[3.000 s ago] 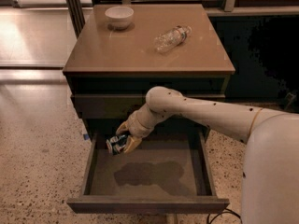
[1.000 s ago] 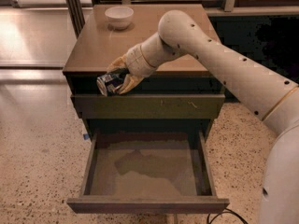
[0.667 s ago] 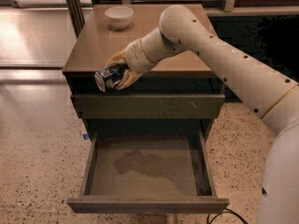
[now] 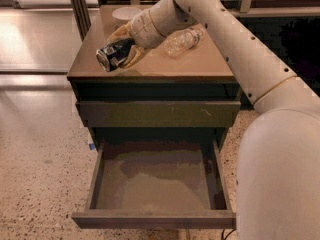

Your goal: Pick pepsi can from middle drawer and place on counter

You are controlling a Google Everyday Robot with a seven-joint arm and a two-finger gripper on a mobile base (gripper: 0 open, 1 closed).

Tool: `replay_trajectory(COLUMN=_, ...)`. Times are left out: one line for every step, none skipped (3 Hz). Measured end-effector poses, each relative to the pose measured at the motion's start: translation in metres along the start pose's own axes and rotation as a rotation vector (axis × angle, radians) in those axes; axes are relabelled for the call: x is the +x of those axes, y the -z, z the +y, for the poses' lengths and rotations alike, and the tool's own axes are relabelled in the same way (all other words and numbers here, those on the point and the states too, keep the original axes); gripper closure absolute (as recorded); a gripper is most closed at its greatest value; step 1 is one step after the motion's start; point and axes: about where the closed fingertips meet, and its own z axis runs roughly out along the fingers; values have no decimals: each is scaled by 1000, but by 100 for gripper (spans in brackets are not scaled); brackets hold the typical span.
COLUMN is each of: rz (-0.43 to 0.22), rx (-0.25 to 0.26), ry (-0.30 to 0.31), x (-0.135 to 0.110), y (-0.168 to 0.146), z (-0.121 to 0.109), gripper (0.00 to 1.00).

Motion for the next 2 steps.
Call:
replay_trajectory(rz=6, rx=20, ry=46, x=12, y=9, z=-30, gripper=100)
replay_trajectory(rz=7, rx=36, ry=53, x=49, y=-8, z=-47, gripper=100)
